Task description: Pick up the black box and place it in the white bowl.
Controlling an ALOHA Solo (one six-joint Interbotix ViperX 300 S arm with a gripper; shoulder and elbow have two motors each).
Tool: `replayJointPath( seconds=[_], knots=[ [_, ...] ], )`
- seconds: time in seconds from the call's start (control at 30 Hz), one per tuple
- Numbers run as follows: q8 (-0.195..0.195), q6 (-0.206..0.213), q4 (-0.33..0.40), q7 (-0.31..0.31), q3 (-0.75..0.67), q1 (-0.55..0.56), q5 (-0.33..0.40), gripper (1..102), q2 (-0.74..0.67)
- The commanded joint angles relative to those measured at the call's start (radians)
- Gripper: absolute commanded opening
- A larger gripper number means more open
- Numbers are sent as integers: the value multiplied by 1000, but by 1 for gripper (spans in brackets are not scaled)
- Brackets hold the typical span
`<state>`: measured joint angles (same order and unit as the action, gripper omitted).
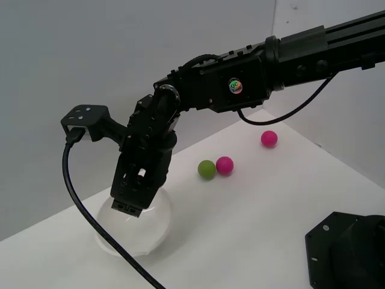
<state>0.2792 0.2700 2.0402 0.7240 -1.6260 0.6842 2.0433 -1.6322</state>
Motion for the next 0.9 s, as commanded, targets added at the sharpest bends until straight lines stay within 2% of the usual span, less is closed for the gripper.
replayJointPath(
  seconds=[0.0,0.13,0.3,0.47,0.57,0.87],
  knots=[
    [11,11,-18,5,-23,-5,-31,14,-20],
    [11,14,-26,5,-15,-8,-40,39,-12],
    [11,15,-34,5,-9,-9,-46,55,-6],
    [11,17,-40,5,-5,-9,-52,77,-3],
    [11,17,-41,5,-5,-9,-52,80,-2],
    [11,12,-40,5,-14,-9,-52,80,-9]
  ],
)
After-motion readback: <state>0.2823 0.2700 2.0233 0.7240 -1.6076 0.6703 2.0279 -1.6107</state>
